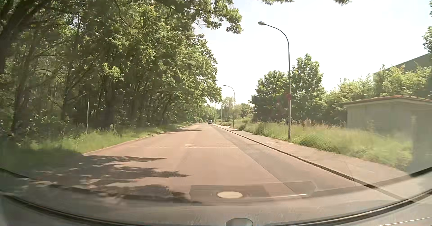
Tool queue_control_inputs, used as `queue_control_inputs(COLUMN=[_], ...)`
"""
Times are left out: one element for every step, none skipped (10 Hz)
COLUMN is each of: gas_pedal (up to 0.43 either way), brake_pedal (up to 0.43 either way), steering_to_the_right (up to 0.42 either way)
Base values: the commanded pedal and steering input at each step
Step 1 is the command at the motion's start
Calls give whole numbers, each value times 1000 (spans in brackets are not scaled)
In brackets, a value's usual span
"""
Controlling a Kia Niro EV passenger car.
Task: Follow the waypoints while adhering to traffic rules and regulations
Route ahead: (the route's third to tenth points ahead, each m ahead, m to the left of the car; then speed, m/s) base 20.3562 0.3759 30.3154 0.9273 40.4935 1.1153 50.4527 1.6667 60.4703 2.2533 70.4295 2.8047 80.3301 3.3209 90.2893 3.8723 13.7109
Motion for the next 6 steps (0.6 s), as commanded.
queue_control_inputs(gas_pedal=[189,189,177,177,177,169], brake_pedal=[0,0,0,0,0,0], steering_to_the_right=[-8,-9,-9,-9,-8,-8])
